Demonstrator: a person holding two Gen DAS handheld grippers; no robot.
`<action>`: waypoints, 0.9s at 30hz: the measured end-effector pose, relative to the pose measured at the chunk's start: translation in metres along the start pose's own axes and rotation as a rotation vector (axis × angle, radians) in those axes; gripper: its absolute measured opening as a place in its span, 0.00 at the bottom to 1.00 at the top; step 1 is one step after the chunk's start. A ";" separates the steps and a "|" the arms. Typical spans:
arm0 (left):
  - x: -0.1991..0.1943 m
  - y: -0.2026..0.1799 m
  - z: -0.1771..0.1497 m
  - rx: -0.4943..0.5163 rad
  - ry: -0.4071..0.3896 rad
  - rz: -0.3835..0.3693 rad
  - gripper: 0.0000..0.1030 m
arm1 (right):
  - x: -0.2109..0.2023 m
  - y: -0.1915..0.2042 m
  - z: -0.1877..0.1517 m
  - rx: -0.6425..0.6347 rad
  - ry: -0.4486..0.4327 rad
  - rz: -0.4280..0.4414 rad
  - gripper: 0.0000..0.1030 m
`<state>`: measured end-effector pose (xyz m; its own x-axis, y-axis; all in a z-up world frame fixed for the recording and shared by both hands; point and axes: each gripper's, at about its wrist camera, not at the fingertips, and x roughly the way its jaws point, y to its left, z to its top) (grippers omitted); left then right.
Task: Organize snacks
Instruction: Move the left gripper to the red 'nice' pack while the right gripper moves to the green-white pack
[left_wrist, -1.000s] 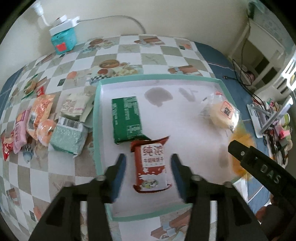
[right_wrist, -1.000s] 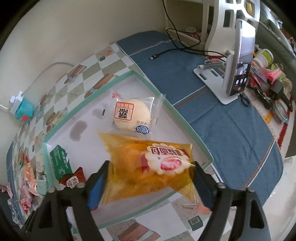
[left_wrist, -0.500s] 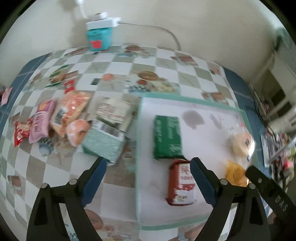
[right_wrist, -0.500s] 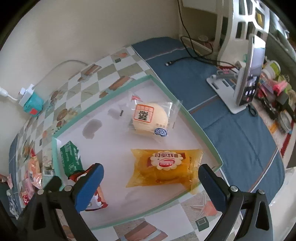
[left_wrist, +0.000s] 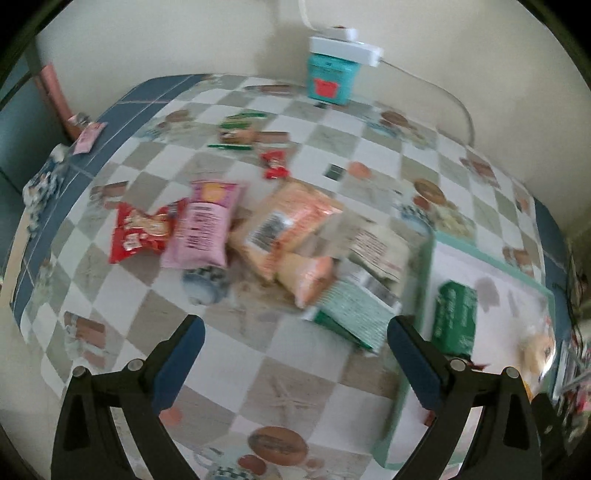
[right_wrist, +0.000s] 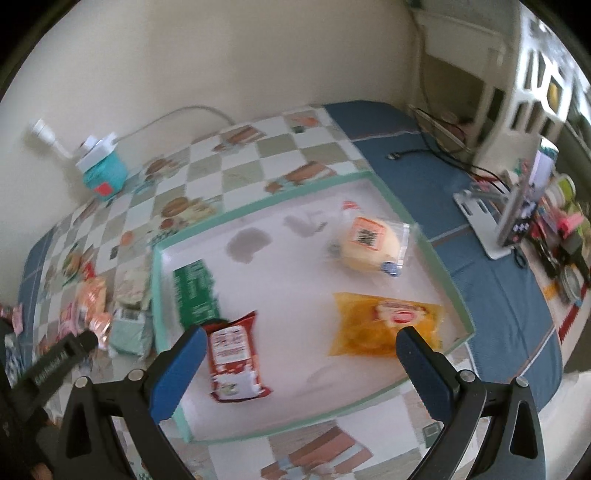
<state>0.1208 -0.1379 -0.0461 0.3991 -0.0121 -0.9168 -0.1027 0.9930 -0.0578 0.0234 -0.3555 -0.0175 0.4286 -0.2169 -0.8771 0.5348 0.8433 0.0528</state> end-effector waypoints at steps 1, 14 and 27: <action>0.000 0.007 0.003 -0.018 0.004 -0.001 0.96 | -0.001 0.007 -0.002 -0.018 -0.001 0.003 1.00; 0.007 0.087 0.031 -0.176 0.034 0.006 0.96 | 0.010 0.054 -0.013 -0.084 0.027 0.067 1.00; 0.009 0.169 0.063 -0.220 0.007 0.023 0.96 | 0.024 0.126 -0.018 -0.082 0.070 0.164 1.00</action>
<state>0.1642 0.0372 -0.0398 0.3882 0.0082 -0.9216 -0.3082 0.9435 -0.1214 0.0877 -0.2456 -0.0405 0.4514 -0.0411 -0.8914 0.4000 0.9023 0.1609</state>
